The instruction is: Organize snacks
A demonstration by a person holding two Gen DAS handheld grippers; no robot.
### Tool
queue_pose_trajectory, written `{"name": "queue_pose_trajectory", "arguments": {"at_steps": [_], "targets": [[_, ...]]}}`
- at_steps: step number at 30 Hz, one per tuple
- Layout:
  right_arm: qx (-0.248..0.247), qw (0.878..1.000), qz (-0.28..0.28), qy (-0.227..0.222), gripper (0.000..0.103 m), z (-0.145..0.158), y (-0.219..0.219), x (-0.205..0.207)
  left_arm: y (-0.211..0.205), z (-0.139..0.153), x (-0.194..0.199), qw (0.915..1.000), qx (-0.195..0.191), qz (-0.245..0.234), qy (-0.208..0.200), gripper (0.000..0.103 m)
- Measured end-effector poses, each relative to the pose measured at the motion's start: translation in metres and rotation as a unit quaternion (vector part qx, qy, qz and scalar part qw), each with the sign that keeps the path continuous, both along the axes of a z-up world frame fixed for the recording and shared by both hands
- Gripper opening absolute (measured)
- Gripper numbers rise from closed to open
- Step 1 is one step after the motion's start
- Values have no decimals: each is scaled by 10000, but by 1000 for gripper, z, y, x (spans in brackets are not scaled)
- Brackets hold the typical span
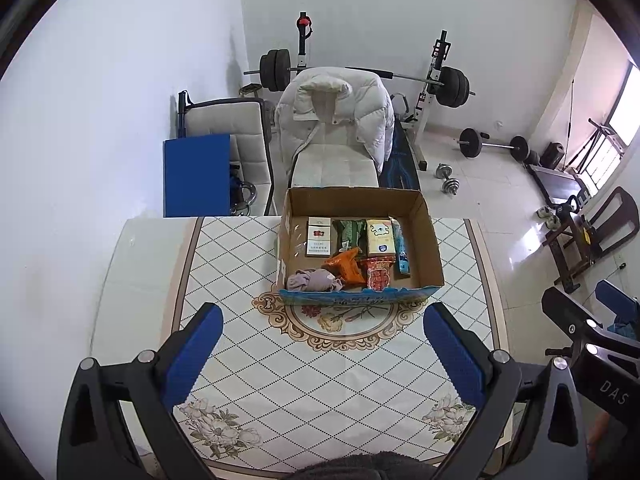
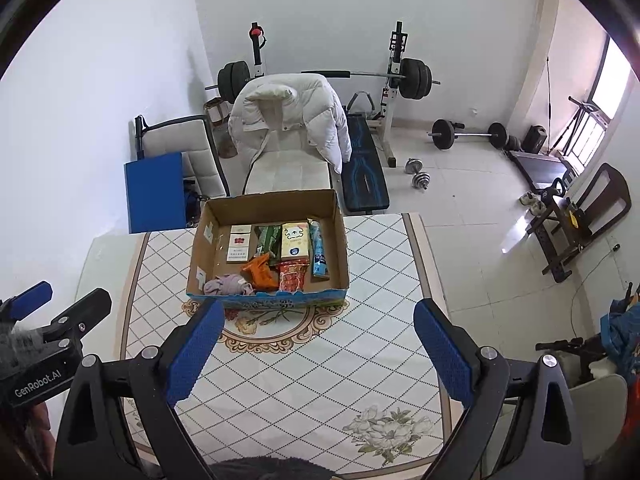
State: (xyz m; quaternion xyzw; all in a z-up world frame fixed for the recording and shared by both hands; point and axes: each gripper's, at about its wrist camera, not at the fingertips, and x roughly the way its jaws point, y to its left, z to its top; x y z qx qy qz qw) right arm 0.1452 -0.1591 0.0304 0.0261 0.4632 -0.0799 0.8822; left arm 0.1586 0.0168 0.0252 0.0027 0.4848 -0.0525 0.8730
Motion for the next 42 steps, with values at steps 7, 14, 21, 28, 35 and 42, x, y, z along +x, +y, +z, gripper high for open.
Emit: {"name": "queue_pose_trajectory", "arguments": {"at_steps": [7,14,21,28,35,42], "targets": [[-73,10000,13,-36,97,0,1,1,-1,0,-1,10000,-13,-18,3,103],[-71,10000,40,-49,97,3,2,3,-1,0,-1,10000,-15,-11,-6,103],[-47,10000,62,-43,97,2,4,3,0,0,0,10000,-22,-6,3,103],[-11,10000,83,-41,97,1,3,3,0,0,-1,10000,-27,5,19,103],[-40,9999,108,-53,97,1,1,3,0,1,-1,10000,-22,23,0,103],[-74,9998,139,-80,97,2,0,1,2,0,-1,10000,-29,47,-7,103]]}}
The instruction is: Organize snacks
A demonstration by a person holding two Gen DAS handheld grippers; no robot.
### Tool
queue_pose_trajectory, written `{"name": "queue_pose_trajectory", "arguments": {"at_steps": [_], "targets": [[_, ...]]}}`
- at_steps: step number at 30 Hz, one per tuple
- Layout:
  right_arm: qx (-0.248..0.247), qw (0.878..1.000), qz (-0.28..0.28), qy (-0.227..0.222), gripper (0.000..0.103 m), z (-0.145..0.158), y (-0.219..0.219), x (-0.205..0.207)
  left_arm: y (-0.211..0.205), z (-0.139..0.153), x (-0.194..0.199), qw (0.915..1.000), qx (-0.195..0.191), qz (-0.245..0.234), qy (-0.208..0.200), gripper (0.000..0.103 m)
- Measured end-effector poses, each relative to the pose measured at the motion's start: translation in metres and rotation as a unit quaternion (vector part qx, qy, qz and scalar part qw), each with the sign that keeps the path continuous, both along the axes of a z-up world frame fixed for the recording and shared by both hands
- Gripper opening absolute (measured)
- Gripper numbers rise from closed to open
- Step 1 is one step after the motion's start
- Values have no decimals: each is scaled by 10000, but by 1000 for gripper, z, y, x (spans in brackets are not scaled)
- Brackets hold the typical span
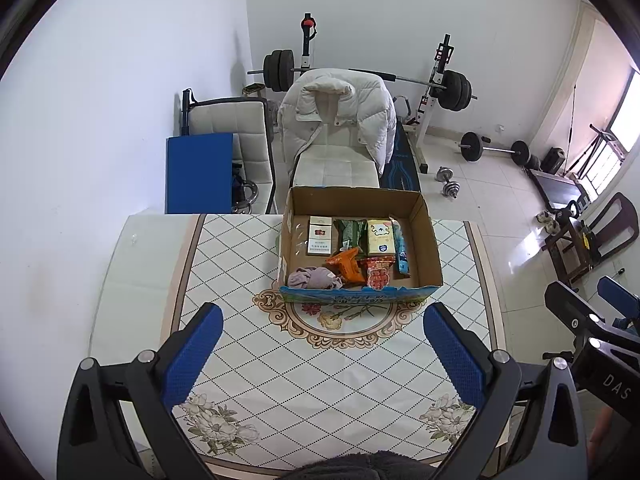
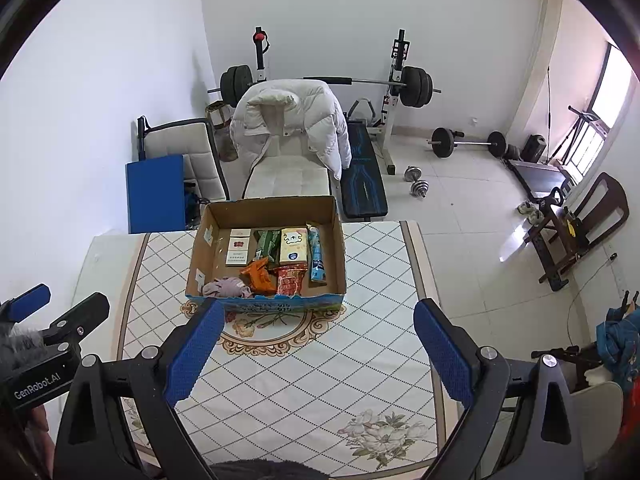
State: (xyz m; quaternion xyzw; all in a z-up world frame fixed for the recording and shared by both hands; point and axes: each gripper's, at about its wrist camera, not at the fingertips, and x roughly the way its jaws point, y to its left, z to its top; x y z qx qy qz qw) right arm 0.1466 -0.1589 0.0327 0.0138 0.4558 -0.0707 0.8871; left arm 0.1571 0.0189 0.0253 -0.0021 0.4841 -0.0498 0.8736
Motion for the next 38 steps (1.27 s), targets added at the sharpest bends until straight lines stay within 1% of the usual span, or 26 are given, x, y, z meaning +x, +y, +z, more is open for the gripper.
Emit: {"name": "queue_pose_trajectory", "arguments": {"at_steps": [16,38], "targets": [[-25,10000,23,-15,97,-1,3,-3,4,-1,-6,10000,33,15,13,103],[-52,10000,64,-17,97,-4,4,-5,6,0,-9,10000,-26,34,7,103]]}}
